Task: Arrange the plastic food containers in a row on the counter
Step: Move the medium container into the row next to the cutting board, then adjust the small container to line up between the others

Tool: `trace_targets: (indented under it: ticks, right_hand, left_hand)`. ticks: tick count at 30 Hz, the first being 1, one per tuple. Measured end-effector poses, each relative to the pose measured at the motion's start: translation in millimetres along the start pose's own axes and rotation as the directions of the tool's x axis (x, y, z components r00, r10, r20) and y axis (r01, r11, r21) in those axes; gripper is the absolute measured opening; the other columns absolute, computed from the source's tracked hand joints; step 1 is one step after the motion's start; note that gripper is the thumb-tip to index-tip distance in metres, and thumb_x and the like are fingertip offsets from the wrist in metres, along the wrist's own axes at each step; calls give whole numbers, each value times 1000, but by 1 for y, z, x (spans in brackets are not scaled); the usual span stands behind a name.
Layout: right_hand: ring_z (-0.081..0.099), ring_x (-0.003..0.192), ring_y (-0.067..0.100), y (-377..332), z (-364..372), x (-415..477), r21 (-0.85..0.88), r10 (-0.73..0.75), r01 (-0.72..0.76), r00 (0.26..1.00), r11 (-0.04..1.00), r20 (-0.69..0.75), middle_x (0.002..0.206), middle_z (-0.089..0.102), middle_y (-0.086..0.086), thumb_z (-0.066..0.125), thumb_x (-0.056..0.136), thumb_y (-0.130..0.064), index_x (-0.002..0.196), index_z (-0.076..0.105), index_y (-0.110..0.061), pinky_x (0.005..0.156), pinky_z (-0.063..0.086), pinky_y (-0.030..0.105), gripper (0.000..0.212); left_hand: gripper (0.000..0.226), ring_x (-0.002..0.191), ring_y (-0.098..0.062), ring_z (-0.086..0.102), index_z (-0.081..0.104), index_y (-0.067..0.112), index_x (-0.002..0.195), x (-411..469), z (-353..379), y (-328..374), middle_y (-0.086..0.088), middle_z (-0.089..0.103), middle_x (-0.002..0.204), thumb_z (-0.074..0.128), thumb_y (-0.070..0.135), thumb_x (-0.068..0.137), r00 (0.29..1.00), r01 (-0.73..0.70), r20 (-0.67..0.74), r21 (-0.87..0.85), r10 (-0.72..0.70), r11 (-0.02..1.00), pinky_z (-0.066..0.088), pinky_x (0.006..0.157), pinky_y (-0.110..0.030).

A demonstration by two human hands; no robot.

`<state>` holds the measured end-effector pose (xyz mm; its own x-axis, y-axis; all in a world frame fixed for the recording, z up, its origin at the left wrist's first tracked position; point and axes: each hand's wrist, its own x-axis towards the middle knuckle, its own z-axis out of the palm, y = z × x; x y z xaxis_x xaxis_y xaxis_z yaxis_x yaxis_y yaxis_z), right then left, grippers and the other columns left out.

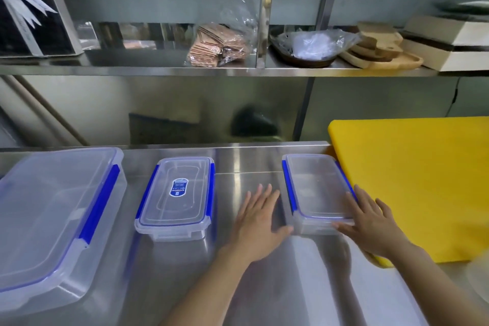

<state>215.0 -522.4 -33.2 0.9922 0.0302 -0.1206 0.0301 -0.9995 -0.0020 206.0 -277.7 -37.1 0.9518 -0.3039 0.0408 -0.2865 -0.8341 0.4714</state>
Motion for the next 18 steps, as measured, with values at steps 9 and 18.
trace_targets:
  ticks: [9,18]
  right_hand:
    - [23,142,24,-121,23,-13,526,-171,180,983,831,-66,158,12,0,51,87,-50,146,15,-31,114,24,37,72]
    - [2,146,21,-154,53,-12,507,-244,208,970,837,4,158,-14,6,43,85,-59,147,-2,-28,119,17,35,83]
  left_hand:
    - [75,143,-29,26,20,21,148,-31,-16,-120,-7,24,157,47,55,88,768,543,-264,-215,-583,812,30,113,-50]
    - [70,134,-25,38,15,27,149,-35,22,-85,-3,26,154,46,50,91,843,435,-96,-458,-529,775,42,104,-46]
